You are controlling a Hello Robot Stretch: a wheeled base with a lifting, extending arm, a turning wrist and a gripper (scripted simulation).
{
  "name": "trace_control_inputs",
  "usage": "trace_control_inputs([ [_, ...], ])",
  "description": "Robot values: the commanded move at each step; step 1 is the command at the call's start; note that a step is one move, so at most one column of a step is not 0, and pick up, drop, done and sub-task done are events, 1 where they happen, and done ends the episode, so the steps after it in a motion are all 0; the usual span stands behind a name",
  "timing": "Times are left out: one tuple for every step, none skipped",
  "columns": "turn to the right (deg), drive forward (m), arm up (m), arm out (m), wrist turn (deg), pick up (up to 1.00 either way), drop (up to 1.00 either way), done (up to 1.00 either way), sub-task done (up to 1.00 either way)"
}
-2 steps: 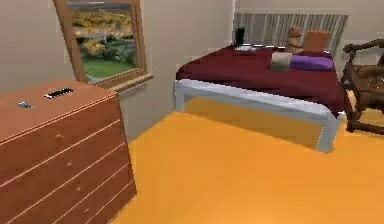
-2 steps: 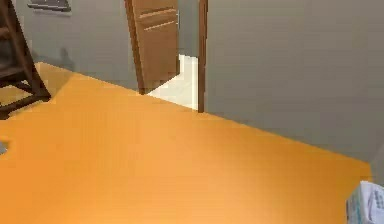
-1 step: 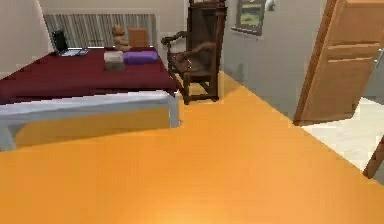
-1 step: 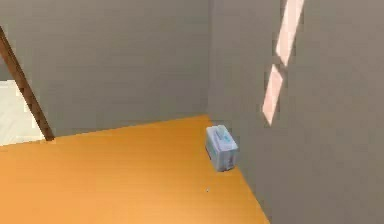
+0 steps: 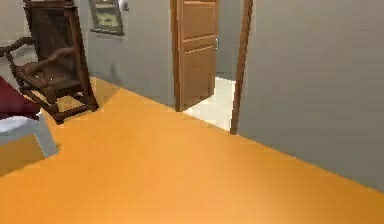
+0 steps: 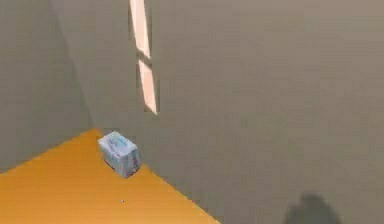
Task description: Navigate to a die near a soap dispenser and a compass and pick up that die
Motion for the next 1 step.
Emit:
trace_control_inputs([
  [0.0, 1.0, 0.0, 0.0, 0.0, 0.0, 0.0, 0.0, 0.0],
])
